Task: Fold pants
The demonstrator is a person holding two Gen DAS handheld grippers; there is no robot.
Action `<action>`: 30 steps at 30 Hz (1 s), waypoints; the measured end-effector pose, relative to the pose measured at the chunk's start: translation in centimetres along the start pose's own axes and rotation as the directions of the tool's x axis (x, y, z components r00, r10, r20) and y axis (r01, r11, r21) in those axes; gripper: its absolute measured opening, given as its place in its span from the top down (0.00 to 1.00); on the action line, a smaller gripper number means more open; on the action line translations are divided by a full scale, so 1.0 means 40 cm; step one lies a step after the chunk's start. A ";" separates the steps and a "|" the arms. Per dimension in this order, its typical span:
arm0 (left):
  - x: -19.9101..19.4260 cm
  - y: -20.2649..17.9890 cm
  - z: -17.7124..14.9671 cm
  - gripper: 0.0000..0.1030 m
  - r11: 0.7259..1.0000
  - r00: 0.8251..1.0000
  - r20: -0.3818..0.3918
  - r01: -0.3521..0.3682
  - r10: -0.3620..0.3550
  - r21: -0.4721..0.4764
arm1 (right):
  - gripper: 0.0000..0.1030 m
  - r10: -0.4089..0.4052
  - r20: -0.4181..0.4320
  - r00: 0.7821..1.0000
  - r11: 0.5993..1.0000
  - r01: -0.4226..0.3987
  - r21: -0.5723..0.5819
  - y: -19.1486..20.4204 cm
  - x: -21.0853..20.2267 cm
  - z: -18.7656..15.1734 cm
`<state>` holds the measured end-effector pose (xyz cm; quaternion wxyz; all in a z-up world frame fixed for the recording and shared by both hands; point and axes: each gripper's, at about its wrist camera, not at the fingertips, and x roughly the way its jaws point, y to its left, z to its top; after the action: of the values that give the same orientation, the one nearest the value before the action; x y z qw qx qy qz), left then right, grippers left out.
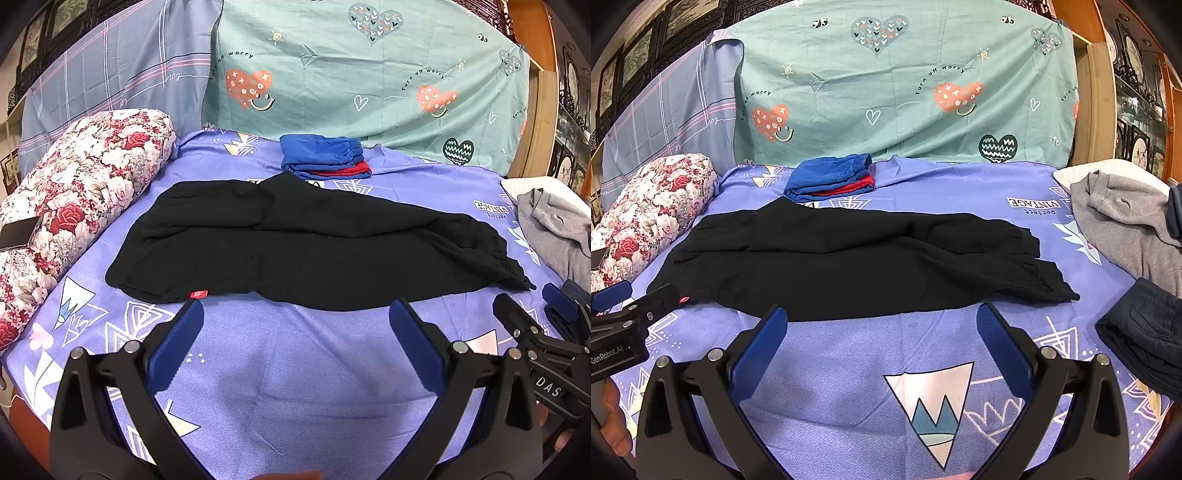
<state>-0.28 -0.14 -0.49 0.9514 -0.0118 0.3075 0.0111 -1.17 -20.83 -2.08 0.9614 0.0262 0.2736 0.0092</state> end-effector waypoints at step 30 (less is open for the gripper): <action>0.010 0.013 0.000 0.02 1.000 1.000 -0.014 0.001 -0.001 -0.016 | 0.01 0.004 -0.013 1.000 1.000 -0.004 0.001 0.003 0.013 -0.004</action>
<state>0.04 0.39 -0.73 0.9491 -0.0196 0.3140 0.0130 -0.79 -20.67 -2.49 0.9596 0.0273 0.2799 0.0109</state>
